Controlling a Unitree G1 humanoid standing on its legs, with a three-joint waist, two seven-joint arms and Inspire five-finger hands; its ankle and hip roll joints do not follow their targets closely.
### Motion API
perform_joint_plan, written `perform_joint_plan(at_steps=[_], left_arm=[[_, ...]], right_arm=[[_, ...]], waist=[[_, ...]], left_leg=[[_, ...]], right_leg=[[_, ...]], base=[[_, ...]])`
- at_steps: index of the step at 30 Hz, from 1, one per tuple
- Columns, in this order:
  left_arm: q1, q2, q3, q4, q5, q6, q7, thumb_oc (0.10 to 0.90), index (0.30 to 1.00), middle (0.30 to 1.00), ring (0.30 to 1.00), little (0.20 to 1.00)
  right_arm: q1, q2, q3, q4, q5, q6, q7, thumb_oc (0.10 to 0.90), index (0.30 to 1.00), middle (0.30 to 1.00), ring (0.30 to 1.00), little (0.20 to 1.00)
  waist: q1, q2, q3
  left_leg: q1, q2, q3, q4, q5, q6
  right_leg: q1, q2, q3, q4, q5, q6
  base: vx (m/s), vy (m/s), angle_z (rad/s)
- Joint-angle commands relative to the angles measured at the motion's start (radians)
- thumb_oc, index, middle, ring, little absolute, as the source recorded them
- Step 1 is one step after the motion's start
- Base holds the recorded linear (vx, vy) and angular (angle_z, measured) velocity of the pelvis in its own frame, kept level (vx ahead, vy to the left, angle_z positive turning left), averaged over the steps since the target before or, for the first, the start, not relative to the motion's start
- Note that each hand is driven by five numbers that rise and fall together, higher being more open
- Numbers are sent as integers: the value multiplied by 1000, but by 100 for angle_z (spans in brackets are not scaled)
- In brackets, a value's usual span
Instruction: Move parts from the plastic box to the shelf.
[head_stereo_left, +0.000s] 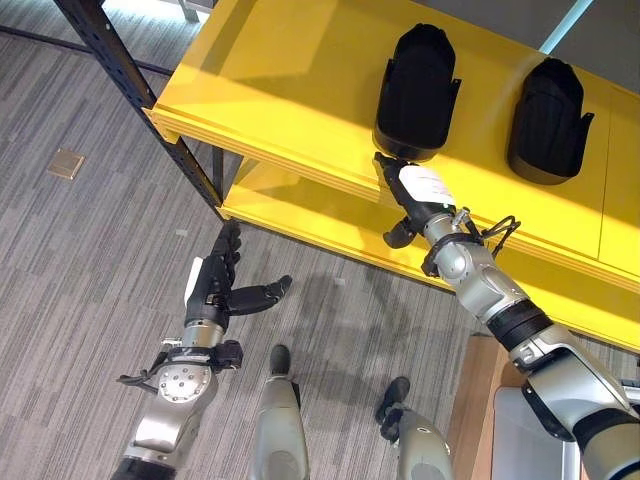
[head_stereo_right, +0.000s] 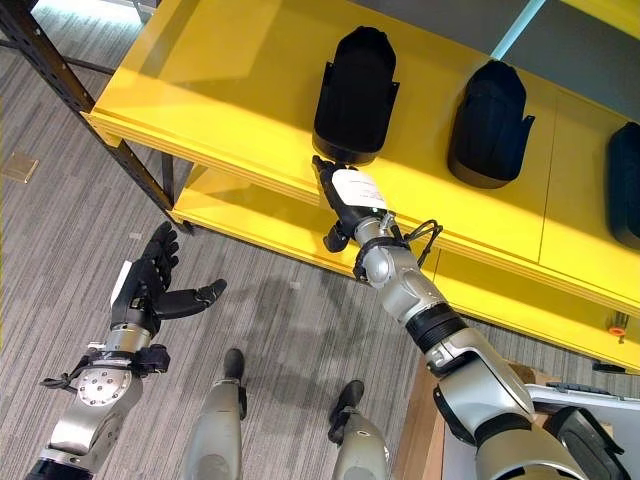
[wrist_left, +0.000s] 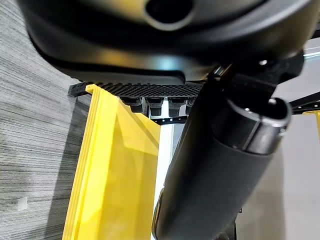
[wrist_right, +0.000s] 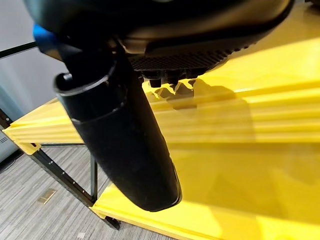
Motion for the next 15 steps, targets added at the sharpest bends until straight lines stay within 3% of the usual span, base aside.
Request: perform_joint_plan(at_steps=[1, 15], left_arm=[[-32, 43, 9, -115, 11, -103, -2, 900, 1000, 1000, 1000, 1000], [-28, 45, 12, -109, -2, -108, -7, 900, 1000, 1000, 1000, 1000]], right_arm=[[-157, -25, -8, 4, -19, -24, -66, 900, 1000, 1000, 1000, 1000], [-176, -52, -17, 55, 3, -13, -78, 900, 1000, 1000, 1000, 1000]], waist=[[1, -21, -25], [1, -14, -20]], left_leg=[[49, 14, 39, -39, -37, 45], [47, 14, 39, -26, -42, 46]], right_leg=[[60, -19, 48, 34, -4, 25], [51, -20, 54, 50, -14, 22]], base=[[7, -4, 5], [1, -1, 1]])
